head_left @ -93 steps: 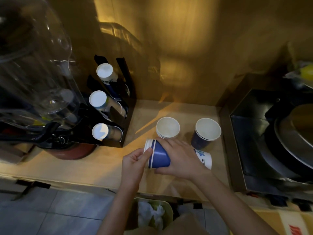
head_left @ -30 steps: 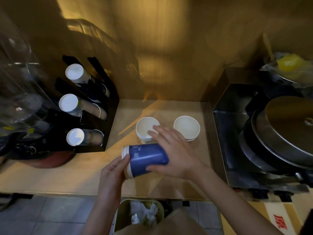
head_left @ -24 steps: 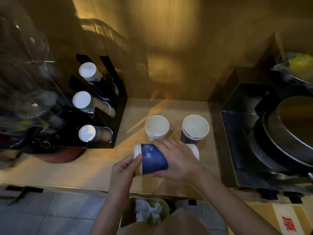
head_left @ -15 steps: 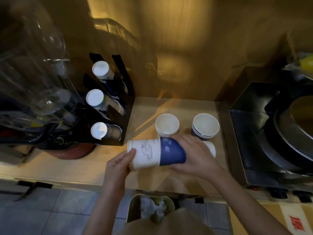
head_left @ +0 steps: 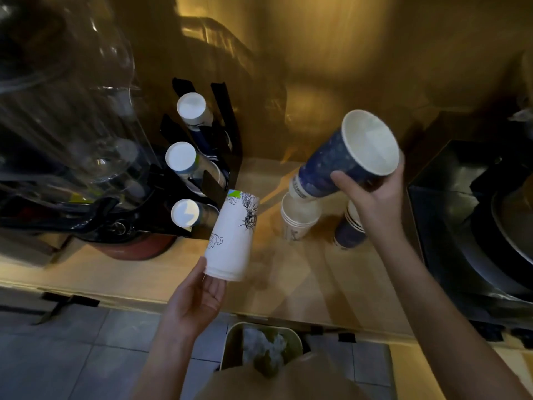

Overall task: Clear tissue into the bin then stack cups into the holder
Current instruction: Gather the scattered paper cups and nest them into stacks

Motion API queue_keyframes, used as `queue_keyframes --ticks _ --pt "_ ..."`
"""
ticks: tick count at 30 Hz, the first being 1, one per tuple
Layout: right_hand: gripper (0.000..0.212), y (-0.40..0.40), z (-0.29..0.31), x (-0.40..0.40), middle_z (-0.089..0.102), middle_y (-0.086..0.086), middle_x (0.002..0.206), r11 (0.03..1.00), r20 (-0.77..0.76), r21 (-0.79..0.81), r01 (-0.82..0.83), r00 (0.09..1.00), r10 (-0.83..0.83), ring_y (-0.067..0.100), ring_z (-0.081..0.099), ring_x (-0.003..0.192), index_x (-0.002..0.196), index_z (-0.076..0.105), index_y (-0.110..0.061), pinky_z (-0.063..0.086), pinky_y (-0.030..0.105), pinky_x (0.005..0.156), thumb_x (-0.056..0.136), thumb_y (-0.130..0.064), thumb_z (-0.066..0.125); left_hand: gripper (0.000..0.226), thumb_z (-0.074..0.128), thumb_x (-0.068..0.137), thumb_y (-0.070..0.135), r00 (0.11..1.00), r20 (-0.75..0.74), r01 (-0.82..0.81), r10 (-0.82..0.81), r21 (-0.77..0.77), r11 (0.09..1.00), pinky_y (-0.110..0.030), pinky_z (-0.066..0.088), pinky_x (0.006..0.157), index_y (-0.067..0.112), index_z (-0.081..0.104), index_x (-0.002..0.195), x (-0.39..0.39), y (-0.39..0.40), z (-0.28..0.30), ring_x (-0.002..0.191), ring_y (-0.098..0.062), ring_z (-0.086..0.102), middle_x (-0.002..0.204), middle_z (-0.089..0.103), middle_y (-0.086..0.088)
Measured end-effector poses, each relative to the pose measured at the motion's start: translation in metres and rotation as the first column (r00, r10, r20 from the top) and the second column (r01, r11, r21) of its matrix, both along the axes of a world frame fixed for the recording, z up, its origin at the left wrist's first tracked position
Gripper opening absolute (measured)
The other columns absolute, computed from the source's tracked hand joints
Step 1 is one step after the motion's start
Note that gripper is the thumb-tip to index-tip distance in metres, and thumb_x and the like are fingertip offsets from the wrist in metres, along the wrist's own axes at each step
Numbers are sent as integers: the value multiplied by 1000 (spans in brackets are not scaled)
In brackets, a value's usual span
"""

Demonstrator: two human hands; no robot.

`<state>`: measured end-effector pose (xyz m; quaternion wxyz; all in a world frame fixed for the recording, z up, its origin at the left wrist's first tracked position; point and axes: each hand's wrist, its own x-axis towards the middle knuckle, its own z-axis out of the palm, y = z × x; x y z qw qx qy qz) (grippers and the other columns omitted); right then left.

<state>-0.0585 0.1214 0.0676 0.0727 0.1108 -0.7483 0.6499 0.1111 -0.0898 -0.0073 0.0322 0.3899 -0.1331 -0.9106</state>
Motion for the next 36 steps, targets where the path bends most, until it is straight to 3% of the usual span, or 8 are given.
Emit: queue_keyframes --ticks 3,7,15,21,25,28,31,36 --pt "82 -15 -22 -8 44 -17 117 999 96 17 -27 995 25 -3 47 109 131 31 -22 41 1 83 66 -15 81 66 91 0 4 1000 4 -24 24 31 999 -27 58 50 5 73 63 2 1 -6 66 -16 73 72 77 -8" --pt "90 -22 -61 -18 44 -11 124 986 213 131 -101 974 72 9 43 119 133 29 -22 43 31 101 61 -22 84 66 91 -1 6 1000 9 -29 28 31 999 -25 58 51 6 73 62 1 6 -9 64 -15 73 70 76 -6" --pt "102 -28 -94 -22 42 7 137 942 231 315 -119 972 45 20 42 124 139 23 -13 37 31 102 59 -24 85 64 91 -2 4 999 9 -49 49 53 997 -24 58 50 6 73 60 -1 15 -12 63 -16 73 69 76 -7" --pt "87 -29 -93 -24 42 12 138 861 174 488 -145 983 67 25 41 125 137 34 -9 28 19 90 67 -32 80 65 91 -1 3 1000 19 -25 23 79 997 -25 58 48 5 74 61 -8 21 -13 62 -17 73 68 76 -7" --pt "88 -28 -90 -23 40 13 140 848 191 506 -156 979 66 25 40 127 138 33 -8 29 22 96 67 -32 80 64 91 -1 3 1000 24 -13 11 75 997 -25 57 47 5 73 61 -14 29 -11 60 -17 72 67 76 -7" --pt "89 -27 -88 -22 41 13 140 847 214 507 -161 975 58 25 40 127 139 31 -8 30 23 97 68 -32 79 46 90 28 5 999 53 6 -10 77 997 -24 57 48 5 71 70 -18 34 -6 59 -17 72 66 76 -8" --pt "91 -27 -83 -22 39 15 142 824 230 529 -203 969 91 28 37 130 140 28 -6 30 26 97 69 -34 78 14 64 71 12 996 83 7 -12 61 998 -24 58 51 7 64 84 -21 39 1 61 -16 72 66 76 -8" --pt "94 -25 -58 -1 18 9 155 786 20 577 -222 966 258 22 9 143 145 13 -13 10 27 112 73 -39 67 12 55 85 11 996 60 74 -61 -247 966 -24 60 60 10 65 93 -24 40 12 69 -12 72 75 77 -2"
